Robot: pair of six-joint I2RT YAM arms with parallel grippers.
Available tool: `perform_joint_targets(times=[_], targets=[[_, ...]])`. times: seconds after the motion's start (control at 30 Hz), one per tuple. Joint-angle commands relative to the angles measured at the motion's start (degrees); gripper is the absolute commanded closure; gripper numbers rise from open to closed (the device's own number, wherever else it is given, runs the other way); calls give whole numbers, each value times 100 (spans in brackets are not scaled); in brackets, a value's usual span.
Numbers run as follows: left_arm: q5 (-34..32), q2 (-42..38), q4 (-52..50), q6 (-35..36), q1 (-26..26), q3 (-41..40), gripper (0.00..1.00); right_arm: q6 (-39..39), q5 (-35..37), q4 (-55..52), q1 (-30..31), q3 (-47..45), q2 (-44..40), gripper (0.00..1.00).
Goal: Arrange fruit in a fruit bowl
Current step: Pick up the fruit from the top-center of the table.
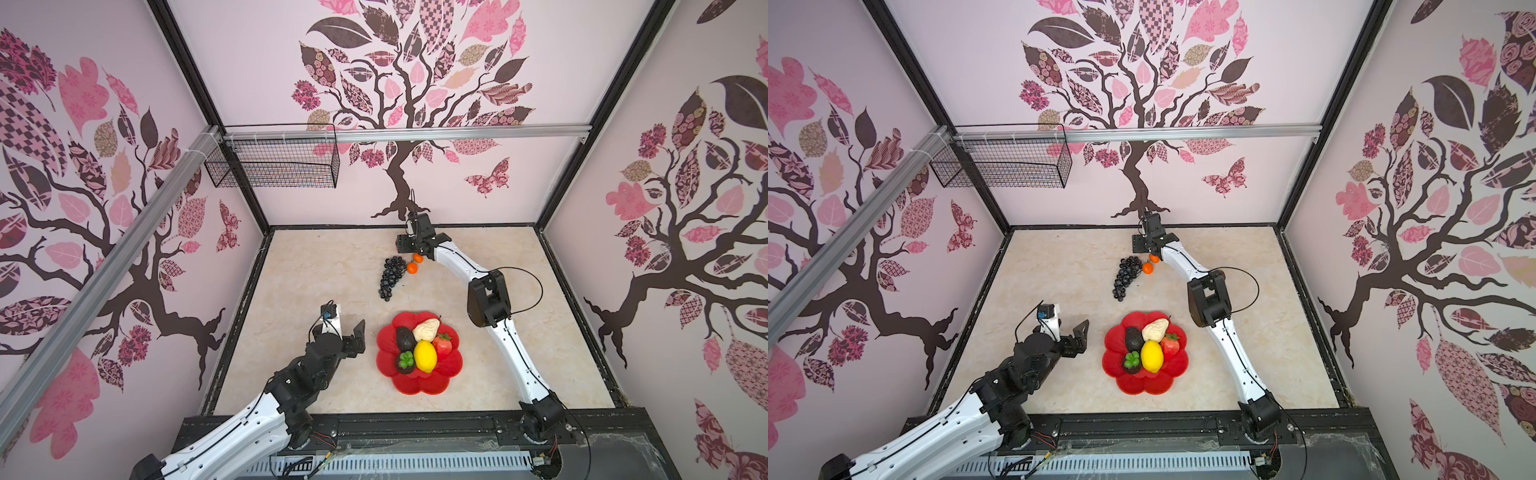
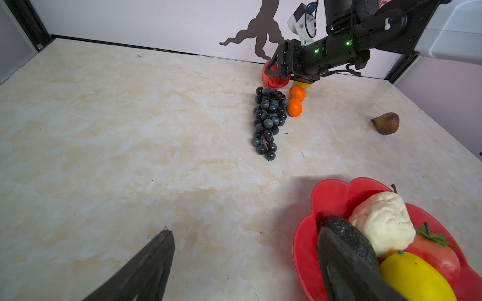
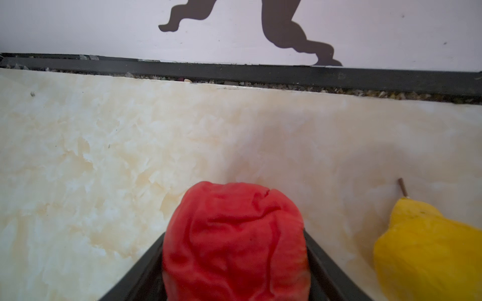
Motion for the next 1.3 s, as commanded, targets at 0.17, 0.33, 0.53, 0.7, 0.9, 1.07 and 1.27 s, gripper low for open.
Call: perform_joint_targets(times=[0.17, 0.33, 0.53, 0.7, 0.9, 1.07, 1.27], targets=[[30, 84, 222, -3, 22, -103, 11, -123, 137, 96, 14, -456, -568, 31], [209, 300, 351, 1, 21, -67, 11, -230, 90, 245, 67, -976, -1304, 32], [431, 437, 456, 109, 24, -4, 11, -401, 93, 606, 217, -2134, -2551, 32], [728, 413, 761, 227, 34, 4, 9, -416, 4, 803, 342, -3330, -3638, 33], [1593, 843, 1966, 646, 33, 51, 10, 75, -400, 861, 399, -5266, -5435, 32], [2514, 1793, 2505, 993, 23, 543, 15, 357, -757, 590, 477, -6736, -6806, 32], [3070, 2775, 3225, 1770, -345, 953, 18, 587, -995, 252, 557, -8008, -8053, 32]])
